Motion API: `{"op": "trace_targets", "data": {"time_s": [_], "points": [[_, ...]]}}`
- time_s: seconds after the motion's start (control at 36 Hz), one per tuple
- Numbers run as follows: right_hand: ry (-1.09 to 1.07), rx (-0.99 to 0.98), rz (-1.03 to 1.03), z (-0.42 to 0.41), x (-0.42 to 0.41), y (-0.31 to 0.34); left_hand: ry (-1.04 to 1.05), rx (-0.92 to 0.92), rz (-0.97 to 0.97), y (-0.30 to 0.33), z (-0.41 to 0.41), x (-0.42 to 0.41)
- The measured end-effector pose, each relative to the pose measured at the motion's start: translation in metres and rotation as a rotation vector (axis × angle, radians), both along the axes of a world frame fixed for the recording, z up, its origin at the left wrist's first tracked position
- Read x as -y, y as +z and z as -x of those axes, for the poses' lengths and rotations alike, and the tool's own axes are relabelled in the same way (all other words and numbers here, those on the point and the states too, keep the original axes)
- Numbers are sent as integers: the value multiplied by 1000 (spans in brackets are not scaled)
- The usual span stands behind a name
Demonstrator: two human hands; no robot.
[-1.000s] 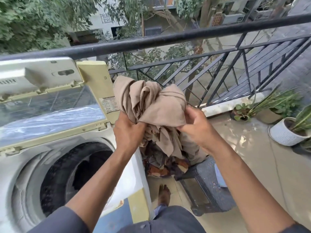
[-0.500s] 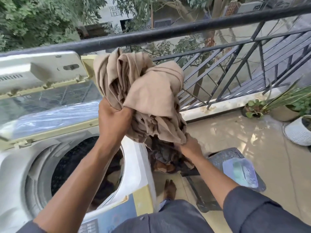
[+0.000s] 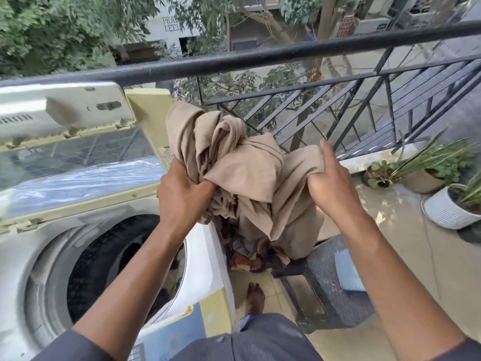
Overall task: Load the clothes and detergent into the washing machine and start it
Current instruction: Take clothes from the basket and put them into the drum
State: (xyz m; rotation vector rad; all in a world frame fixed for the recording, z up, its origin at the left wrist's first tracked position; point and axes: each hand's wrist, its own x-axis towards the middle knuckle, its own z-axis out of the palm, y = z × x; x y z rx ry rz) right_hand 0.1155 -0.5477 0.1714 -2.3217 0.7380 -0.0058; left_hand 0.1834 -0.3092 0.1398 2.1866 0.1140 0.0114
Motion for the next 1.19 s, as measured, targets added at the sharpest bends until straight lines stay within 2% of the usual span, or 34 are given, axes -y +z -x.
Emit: {"op": "trace_targets", "data": {"time_s": [0.11,0.19,0.25,0.33,0.36,0.42,0.53,0.58,0.67,0.72,0.83,1.0,1.11,1.19], "points": [[21,213,-217,-16,-7,27,-75,-36,41,-8,3,2],[38,333,-465,-21,-17,33,-198,-72,110,-12,3,2],[76,459,-583,-20,-31,43,-331,-153,276,-12,3,-2],[124,548,-656,-24,-48,49,-547,-300,502,-9,7,-3],[142,533,-658,-27,-52,48,-581,-301,512,-8,9,1],[202,485,-601,-31,-60,45,-520,-259,496,-8,11,11],[374,420,-497,-27,-69,46,-202,-125,427,-17,8,24],[453,358,-522,-23,-59,43,-63,-53,383,-21,6,22],[541,317,-601,-14,-38,36,-20,34,346,-19,5,19],[516,314,-598,-9,-28,23,-11,50,332,-17,3,18],[336,245,-463,-4,-15,-32,-9,79,372,-4,-1,15],[471,117,-290,0,-20,-101,-29,119,413,23,2,19],[324,-248,-177,4,-21,-164,37,101,447,39,-4,18],[239,-343,-138,6,-17,-198,122,142,519,47,-10,13]]}}
